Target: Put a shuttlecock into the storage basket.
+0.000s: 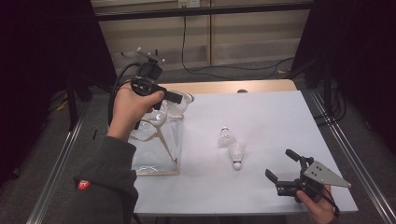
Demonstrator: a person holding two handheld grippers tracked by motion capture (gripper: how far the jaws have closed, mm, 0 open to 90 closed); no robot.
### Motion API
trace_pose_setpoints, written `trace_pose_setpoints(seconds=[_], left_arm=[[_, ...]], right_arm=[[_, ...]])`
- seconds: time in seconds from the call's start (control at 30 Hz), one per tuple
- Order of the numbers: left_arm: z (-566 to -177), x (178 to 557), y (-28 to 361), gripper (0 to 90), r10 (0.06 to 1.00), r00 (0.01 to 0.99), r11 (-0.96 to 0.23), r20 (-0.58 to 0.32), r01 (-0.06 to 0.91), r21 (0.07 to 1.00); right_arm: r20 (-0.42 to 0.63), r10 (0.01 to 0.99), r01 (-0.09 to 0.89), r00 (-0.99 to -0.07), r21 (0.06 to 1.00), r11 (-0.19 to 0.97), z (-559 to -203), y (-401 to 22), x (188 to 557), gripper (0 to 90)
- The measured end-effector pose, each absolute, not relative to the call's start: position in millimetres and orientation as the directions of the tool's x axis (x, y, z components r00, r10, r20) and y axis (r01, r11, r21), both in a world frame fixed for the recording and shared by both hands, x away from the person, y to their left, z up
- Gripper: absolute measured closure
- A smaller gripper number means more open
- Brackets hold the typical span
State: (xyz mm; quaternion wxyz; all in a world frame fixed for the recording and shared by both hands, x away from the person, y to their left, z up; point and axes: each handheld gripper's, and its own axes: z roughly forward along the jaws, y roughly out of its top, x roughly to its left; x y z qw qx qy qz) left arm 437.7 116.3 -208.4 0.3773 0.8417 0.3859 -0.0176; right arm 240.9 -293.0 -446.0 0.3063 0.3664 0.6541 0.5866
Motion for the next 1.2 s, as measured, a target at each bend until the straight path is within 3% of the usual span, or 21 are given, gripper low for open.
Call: trace_pose_setpoints(seconds=[1.2], left_arm=[[-200,444,131,89.1,0.665,0.688,-0.416,-0.292,0.665,0.62]], right_arm=[[0.03,0.839,0.121,-0.543,0.992,0.042,-446,-294,241,0.3]])
